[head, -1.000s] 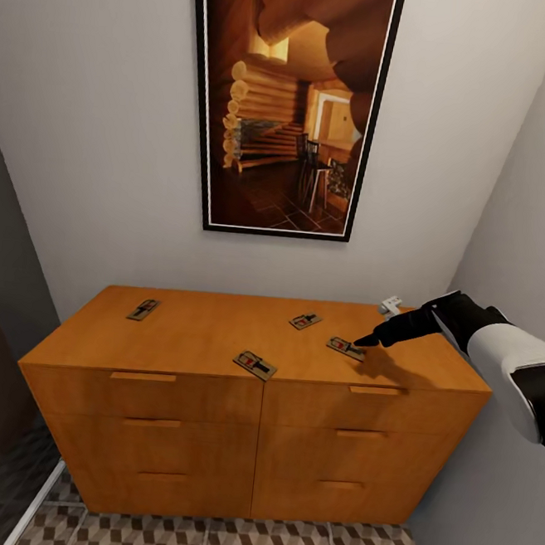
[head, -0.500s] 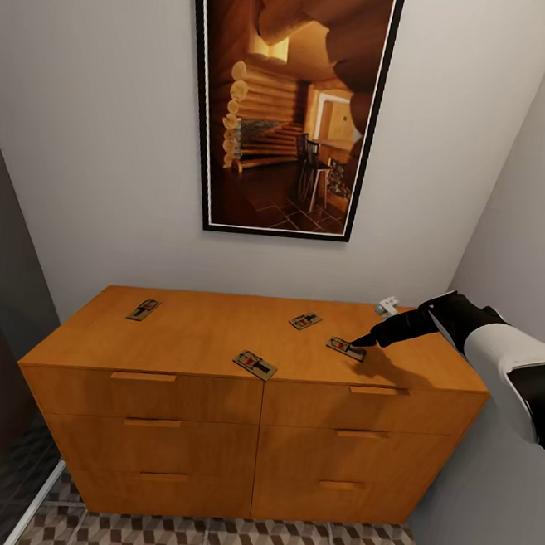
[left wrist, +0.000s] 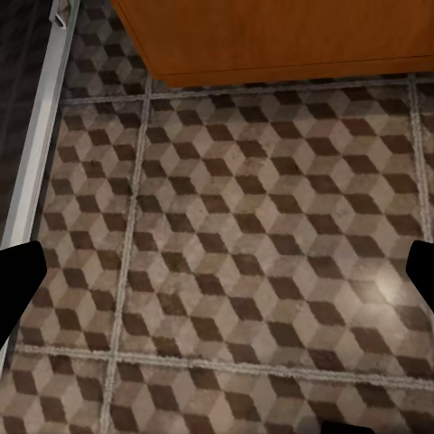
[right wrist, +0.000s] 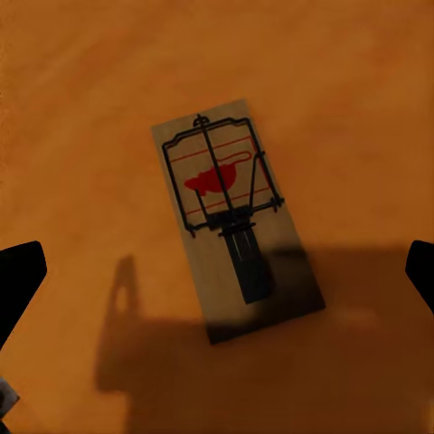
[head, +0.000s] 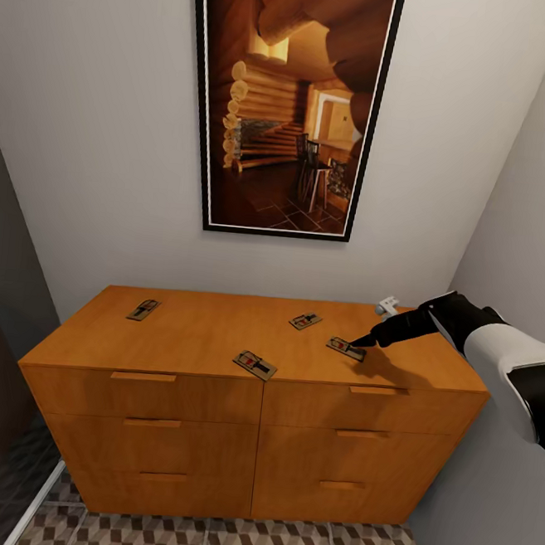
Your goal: Take the four mousetraps from the cabinet in the bathroom and place them on the bathroom floor. Make sure all four end up on the same floor surface, and ensure that at least two of them are either under or directly next to the same bathroom sink.
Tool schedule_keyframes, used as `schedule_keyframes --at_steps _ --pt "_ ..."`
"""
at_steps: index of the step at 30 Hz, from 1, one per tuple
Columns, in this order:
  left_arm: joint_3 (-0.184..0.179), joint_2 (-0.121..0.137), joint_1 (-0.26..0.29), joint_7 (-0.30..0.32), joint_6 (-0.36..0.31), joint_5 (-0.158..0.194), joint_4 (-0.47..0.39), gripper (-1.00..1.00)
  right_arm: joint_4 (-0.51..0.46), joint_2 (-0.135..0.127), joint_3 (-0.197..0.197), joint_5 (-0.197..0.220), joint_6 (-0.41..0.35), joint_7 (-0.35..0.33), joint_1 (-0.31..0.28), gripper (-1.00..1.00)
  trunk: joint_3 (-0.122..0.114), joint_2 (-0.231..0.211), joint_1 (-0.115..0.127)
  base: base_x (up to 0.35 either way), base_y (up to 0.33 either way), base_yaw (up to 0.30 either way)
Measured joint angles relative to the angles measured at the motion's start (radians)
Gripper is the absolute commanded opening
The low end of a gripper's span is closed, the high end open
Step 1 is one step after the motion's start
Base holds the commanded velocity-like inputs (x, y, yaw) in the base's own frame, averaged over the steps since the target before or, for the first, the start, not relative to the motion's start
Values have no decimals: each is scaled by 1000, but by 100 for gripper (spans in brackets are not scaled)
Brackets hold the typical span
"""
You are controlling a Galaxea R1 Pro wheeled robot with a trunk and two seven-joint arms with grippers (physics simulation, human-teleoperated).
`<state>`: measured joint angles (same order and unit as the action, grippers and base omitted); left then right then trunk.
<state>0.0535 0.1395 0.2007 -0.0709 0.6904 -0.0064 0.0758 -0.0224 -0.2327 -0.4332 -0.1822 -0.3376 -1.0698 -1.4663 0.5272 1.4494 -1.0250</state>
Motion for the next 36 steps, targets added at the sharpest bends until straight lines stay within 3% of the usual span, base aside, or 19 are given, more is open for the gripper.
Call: schedule_keyframes --at_steps 23,36 --pt "0 0 0 0 0 0 0 100 2 -3 1 2 43 -2 14 100 1 0 0 0 0 0" --pt "0 0 0 0 0 0 0 100 0 -3 1 1 44 -3 13 100 15 0 0 0 0 0"
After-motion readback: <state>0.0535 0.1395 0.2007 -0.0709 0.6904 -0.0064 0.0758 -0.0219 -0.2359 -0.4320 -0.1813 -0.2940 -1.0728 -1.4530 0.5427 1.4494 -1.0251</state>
